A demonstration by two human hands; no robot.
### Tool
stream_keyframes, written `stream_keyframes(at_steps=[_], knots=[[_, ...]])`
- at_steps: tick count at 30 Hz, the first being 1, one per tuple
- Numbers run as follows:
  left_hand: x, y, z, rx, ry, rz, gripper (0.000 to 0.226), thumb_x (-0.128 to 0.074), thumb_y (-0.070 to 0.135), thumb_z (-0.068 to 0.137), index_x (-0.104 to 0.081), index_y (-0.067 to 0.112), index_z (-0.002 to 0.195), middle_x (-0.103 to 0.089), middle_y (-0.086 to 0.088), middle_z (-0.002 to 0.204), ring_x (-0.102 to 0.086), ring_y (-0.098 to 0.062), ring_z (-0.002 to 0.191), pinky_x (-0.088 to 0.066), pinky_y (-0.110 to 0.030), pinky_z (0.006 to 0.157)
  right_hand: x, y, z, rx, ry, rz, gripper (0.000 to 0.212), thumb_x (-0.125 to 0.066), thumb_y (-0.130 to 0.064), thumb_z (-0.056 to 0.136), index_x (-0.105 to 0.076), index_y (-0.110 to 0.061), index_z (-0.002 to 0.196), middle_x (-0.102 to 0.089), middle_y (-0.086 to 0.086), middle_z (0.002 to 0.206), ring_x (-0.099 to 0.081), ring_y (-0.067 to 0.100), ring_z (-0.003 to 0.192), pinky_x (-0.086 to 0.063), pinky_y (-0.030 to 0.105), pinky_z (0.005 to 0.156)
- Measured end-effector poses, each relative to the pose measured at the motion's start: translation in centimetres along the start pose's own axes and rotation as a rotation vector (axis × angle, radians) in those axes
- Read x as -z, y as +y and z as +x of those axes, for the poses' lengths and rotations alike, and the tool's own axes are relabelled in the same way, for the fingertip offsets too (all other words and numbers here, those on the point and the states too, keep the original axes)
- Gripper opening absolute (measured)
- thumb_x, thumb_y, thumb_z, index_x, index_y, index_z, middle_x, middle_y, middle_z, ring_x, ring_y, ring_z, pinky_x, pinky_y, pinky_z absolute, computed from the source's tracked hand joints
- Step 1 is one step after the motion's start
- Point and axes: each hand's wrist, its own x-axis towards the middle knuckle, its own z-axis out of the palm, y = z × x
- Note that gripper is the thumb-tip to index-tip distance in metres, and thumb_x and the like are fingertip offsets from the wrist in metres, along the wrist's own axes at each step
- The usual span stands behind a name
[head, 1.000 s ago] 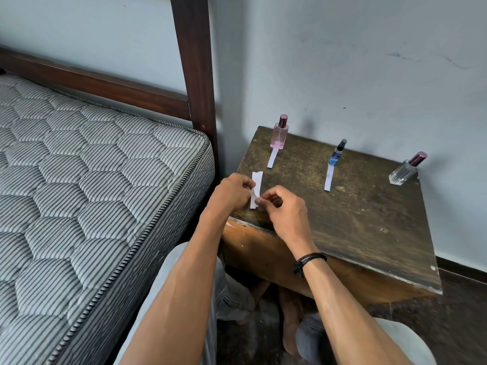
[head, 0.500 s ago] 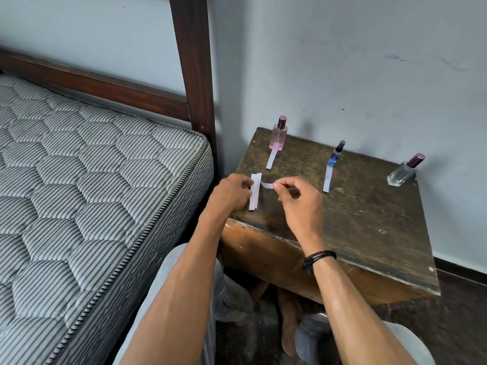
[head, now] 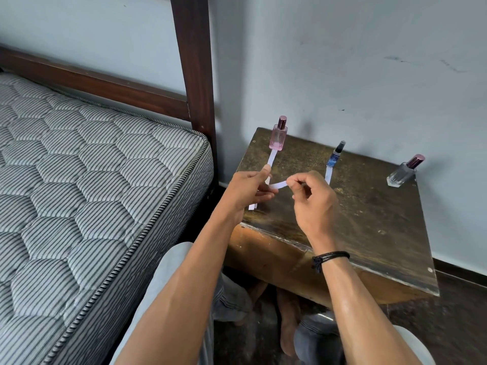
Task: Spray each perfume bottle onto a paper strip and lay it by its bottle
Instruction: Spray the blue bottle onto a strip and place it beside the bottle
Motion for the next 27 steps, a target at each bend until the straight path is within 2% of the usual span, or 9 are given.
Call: stream_keyframes(at_steps=[3, 6, 10, 13, 15, 18, 19, 22, 27], knots=[[-0.2, -0.2, 0.0, -0.027, 0.034, -0.103, 0.025, -0.07, 0.022, 0.093, -0.072, 0.001, 0.106, -0.075, -0.013, 0.083, -0.073, -0.022, 0.078, -0.061, -0.028, 0.074, 0.4, -0.2, -0.1, 0.089, -0.069, -0.037, 0.011, -0.067, -0.019, 0.097, -0.072, -0.013, 0.09, -0.065, -0.013, 0.088, -0.059, 0.008, 0.068, -0.045, 0.021, 0.059], [0.0, -0.2, -0.1, -0.092, 0.054, -0.073, 0.017, -0.062, 0.002, 0.095, -0.068, 0.0, 0.111, -0.077, -0.012, 0.083, -0.075, -0.019, 0.078, -0.06, -0.025, 0.069, 0.7, -0.1, -0.1, 0.148, -0.173, 0.005, 0.014, -0.068, -0.022, 0.097, -0.075, -0.011, 0.092, -0.068, -0.007, 0.089, -0.062, 0.014, 0.071, -0.053, 0.034, 0.059], [0.1, -0.1, 0.0, -0.146, 0.07, -0.058, 0.014, -0.061, 0.001, 0.096, -0.069, -0.003, 0.107, -0.077, -0.016, 0.09, -0.075, -0.025, 0.081, -0.061, -0.028, 0.072, 0.9, 0.2, -0.4, 0.162, -0.292, 0.054, 0.02, -0.07, -0.025, 0.097, -0.075, -0.011, 0.085, -0.066, -0.007, 0.083, -0.061, 0.013, 0.069, -0.053, 0.037, 0.059], [0.0, -0.1, -0.1, -0.173, 0.062, -0.045, 0.013, -0.065, 0.004, 0.094, -0.07, -0.004, 0.103, -0.077, -0.016, 0.086, -0.075, -0.024, 0.077, -0.059, -0.026, 0.068, 0.7, 0.2, -0.4, 0.112, -0.251, 0.078, 0.03, -0.067, -0.032, 0.099, -0.073, -0.011, 0.079, -0.063, -0.006, 0.077, -0.058, 0.012, 0.066, -0.05, 0.033, 0.057], [-0.1, -0.2, -0.1, -0.186, 0.033, 0.001, 0.012, -0.068, 0.005, 0.093, -0.071, -0.003, 0.1, -0.077, -0.014, 0.083, -0.075, -0.023, 0.074, -0.058, -0.025, 0.065, 0.6, 0.2, -0.1, 0.062, -0.167, 0.092, 0.027, -0.068, -0.032, 0.098, -0.074, -0.011, 0.082, -0.064, -0.006, 0.076, -0.059, 0.011, 0.067, -0.049, 0.029, 0.057], [-0.5, -0.4, -0.1, -0.201, -0.058, 0.088, 0.01, -0.071, 0.007, 0.09, -0.073, -0.001, 0.096, -0.077, -0.013, 0.081, -0.076, -0.022, 0.074, -0.059, -0.027, 0.066, 0.7, 0.4, 0.4, -0.061, -0.1, 0.137, 0.012, -0.073, -0.029, 0.093, -0.077, -0.018, 0.094, -0.069, -0.008, 0.089, -0.063, 0.007, 0.078, -0.052, 0.023, 0.064], [-0.6, -0.4, -0.2, -0.202, -0.091, 0.117, 0.01, -0.072, 0.007, 0.09, -0.072, -0.001, 0.094, -0.077, -0.014, 0.082, -0.076, -0.023, 0.076, -0.06, -0.029, 0.069, 0.8, 0.5, 0.5, -0.099, -0.099, 0.153, 0.007, -0.075, -0.026, 0.092, -0.078, -0.021, 0.096, -0.069, -0.008, 0.092, -0.064, 0.006, 0.081, -0.052, 0.021, 0.066], [-0.9, -0.4, -0.3, -0.206, -0.146, 0.204, 0.011, -0.073, 0.01, 0.089, -0.072, 0.0, 0.092, -0.077, -0.014, 0.083, -0.076, -0.026, 0.08, -0.062, -0.035, 0.076, 1.0, 0.6, 0.8, -0.164, -0.122, 0.187, 0.012, -0.079, -0.02, 0.09, -0.077, -0.028, 0.099, -0.067, -0.009, 0.096, -0.063, 0.002, 0.083, -0.049, 0.014, 0.069], [-1.2, -0.4, -0.5, -0.221, -0.17, 0.296, 0.004, -0.071, 0.002, 0.089, -0.071, 0.004, 0.085, -0.077, -0.014, 0.08, -0.076, -0.025, 0.077, -0.062, -0.035, 0.074, 1.2, 0.4, 0.9, -0.193, -0.219, 0.16, 0.008, -0.081, -0.023, 0.089, -0.078, -0.03, 0.092, -0.067, -0.015, 0.094, -0.064, 0.002, 0.086, -0.048, 0.011, 0.073]])
